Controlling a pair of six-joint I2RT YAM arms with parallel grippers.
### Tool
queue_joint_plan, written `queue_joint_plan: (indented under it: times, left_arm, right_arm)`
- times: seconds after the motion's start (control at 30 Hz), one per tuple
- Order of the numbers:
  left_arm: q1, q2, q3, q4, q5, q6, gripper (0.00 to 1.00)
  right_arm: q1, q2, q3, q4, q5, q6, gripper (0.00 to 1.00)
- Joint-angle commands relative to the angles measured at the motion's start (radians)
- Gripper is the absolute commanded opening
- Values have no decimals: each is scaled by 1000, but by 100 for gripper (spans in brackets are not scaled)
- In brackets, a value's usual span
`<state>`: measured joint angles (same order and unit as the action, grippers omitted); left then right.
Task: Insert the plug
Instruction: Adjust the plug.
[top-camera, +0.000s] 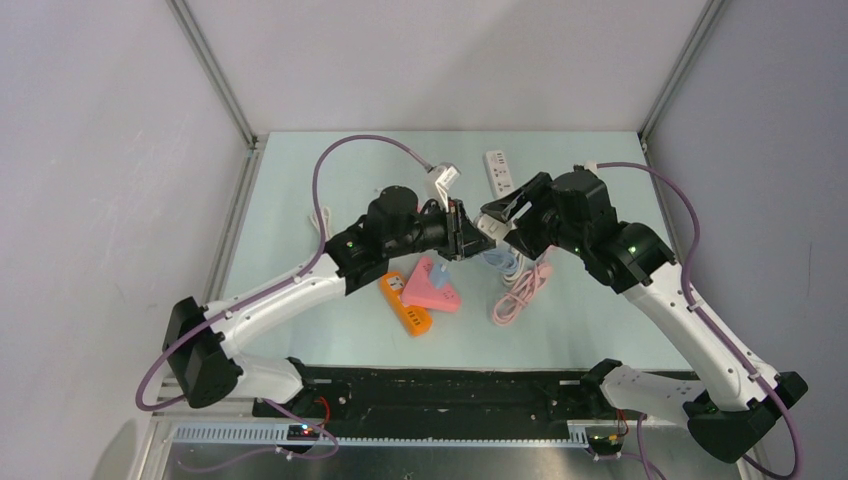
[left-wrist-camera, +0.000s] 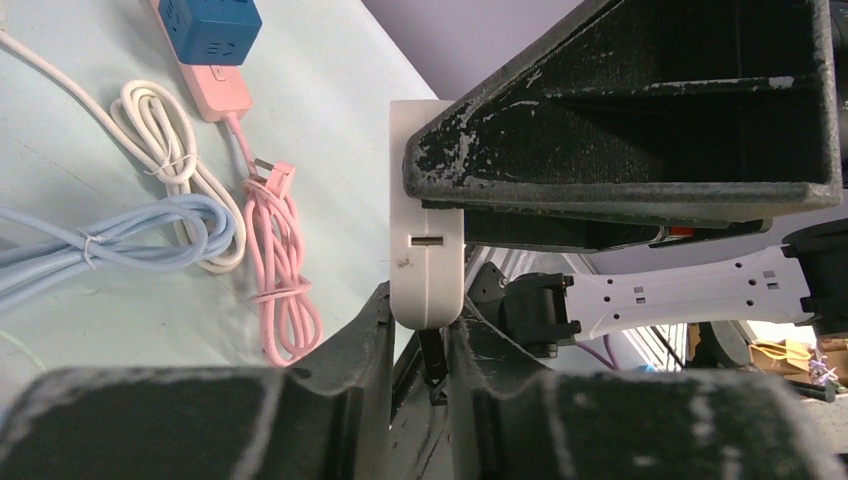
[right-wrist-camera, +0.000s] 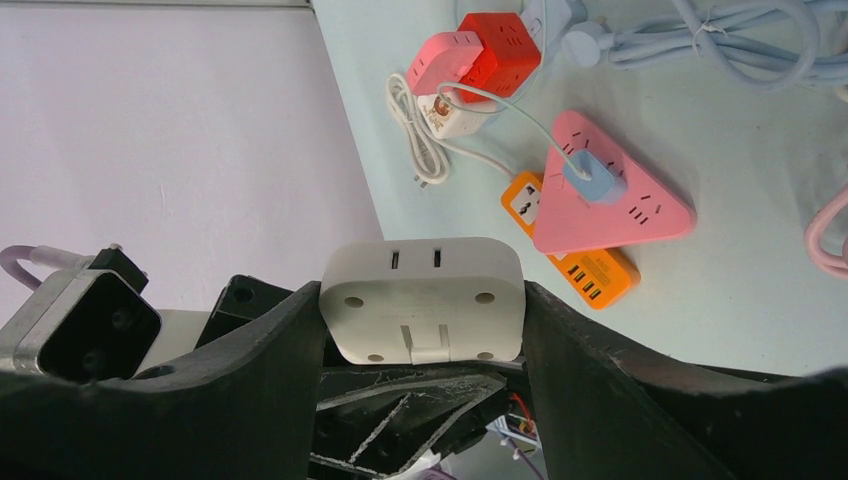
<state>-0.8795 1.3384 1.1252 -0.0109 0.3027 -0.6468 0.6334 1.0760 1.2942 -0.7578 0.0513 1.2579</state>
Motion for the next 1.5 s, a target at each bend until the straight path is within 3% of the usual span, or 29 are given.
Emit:
queue_joint_plan:
  times: [0.0,0.07,0.13,0.23,0.33,0.63,1.1,1.17,1.23,1.27,1.33,1.37,1.47]
  left_arm:
    - [-3,-53,-16,17,13,28,42]
    - [-3,-72,-25,17,-4,37,67]
    - [-4,-100,-26,17,-30,39,81]
    - [-2,-110,-8,17,-47,42,87]
    - [-2,-98,12,17,-58,26,85]
    - [3,-62,22,17,-74,-17,62]
    - [31,-145,-23,17,-114,-82,43]
    - [33,-145,-28,17,-112,-81,37]
    - [33,-140,-25,17,-99,-75,23]
    - [33,-135,-25,17,-89,-71,11]
    - [35,-128,-21,17,-67,-63,1]
    - [35,-126,-22,17,-59,-61,1]
    - [41,-120,-21,17,-6,-34,0]
  right_arm:
    - [2,-1,12,31,-7,15,50]
    - [1,1,11,31,-11,15,50]
    - [1,3,12,30,-19,13,50]
    - [2,6,12,34,-31,13,51]
    - [4,10,12,43,-39,14,51]
    - [4,11,11,55,-95,10,52]
    - [3,34,11,45,-163,-31,52]
    - [2,38,11,50,-170,-29,52]
    - [2,43,12,51,-179,-28,53]
    - [3,47,11,51,-185,-27,54]
    - [2,51,10,53,-191,-33,71]
    - [-1,52,10,55,-192,-45,86]
    - [-19,41,1,125,-230,-123,99]
